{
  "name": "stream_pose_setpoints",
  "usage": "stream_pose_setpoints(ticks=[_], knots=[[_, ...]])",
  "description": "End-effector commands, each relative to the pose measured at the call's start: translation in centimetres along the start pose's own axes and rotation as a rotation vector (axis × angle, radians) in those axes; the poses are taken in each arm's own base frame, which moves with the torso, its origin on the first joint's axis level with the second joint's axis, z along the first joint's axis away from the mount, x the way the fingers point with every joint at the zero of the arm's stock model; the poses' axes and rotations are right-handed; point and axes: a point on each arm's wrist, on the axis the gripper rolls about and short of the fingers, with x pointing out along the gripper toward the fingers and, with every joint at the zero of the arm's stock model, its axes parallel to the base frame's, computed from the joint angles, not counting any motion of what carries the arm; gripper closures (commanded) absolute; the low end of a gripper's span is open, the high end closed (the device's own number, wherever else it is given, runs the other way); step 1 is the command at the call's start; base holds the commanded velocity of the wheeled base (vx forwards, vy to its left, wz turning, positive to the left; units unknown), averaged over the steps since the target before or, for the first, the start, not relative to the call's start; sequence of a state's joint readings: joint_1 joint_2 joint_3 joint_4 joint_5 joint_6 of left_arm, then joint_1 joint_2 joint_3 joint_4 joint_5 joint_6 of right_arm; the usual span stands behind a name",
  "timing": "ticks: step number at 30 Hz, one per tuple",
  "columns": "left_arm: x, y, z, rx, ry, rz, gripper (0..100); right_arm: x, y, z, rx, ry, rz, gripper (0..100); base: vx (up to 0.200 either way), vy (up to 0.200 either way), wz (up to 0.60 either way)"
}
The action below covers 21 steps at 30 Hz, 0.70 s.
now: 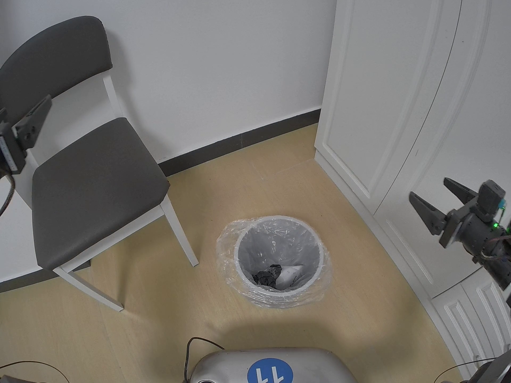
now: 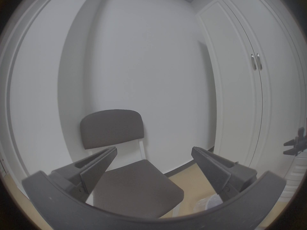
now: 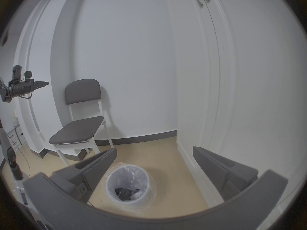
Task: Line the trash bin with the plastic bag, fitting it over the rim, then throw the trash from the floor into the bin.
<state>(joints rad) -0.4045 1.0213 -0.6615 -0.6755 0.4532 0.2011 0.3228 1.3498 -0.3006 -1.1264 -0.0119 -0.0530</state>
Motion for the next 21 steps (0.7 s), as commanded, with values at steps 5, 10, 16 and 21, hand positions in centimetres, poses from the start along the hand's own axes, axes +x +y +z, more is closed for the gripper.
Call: stream_pose_setpoints(ticks=[5, 10, 16, 21], knots=[[-11.5, 5.7, 0.2, -0.029, -0.153, 0.149, 0, -19.3, -0.5, 3.0, -0.089, -0.119, -0.251, 0, 0.0, 0.0, 0.0], [-13.5, 6.2, -0.3, -0.014, -0.156, 0.19, 0, -22.3, 0.7, 2.1, -0.121, -0.188, -0.34, 0, 0.0, 0.0, 0.0], [-14.9, 6.4, -1.2, -0.018, -0.168, 0.206, 0, -23.9, 1.7, 0.7, -0.113, -0.208, -0.309, 0, 0.0, 0.0, 0.0], [-16.1, 6.5, -1.9, -0.056, -0.173, 0.215, 0, -24.6, 1.9, -0.8, 0.013, -0.217, -0.171, 0, 0.0, 0.0, 0.0]])
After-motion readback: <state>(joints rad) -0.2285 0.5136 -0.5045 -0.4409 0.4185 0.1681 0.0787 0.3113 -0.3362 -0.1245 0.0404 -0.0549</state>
